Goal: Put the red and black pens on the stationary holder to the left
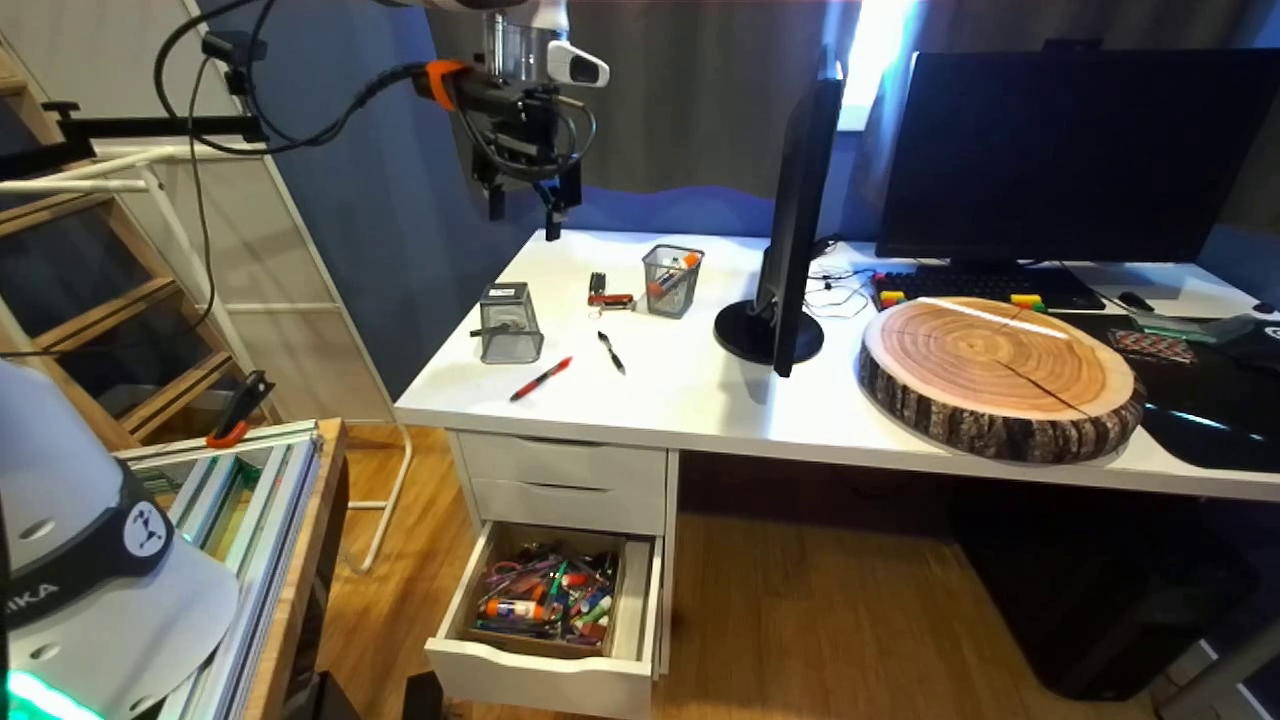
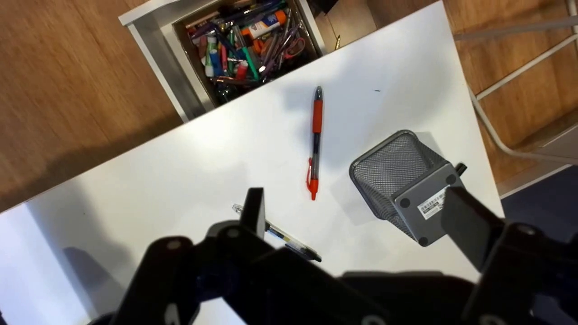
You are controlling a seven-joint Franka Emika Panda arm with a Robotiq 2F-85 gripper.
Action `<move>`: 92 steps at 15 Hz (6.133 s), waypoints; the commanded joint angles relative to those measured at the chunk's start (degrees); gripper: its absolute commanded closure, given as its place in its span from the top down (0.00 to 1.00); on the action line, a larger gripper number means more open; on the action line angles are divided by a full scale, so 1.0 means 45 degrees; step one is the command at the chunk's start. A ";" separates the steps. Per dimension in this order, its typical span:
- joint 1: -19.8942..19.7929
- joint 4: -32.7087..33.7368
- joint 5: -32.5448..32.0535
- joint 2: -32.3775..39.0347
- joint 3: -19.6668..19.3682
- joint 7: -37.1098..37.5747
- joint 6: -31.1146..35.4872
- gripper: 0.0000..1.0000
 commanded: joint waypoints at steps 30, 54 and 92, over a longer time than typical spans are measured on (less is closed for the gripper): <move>0.2528 0.0027 -0.4375 0.6846 -0.2396 0.0115 0.8541 1.00; 0.3010 0.0251 -0.4323 0.6907 -0.2888 -0.0002 0.8208 0.02; 0.0928 0.0984 -0.1839 0.5421 0.1745 -0.3226 0.6281 0.02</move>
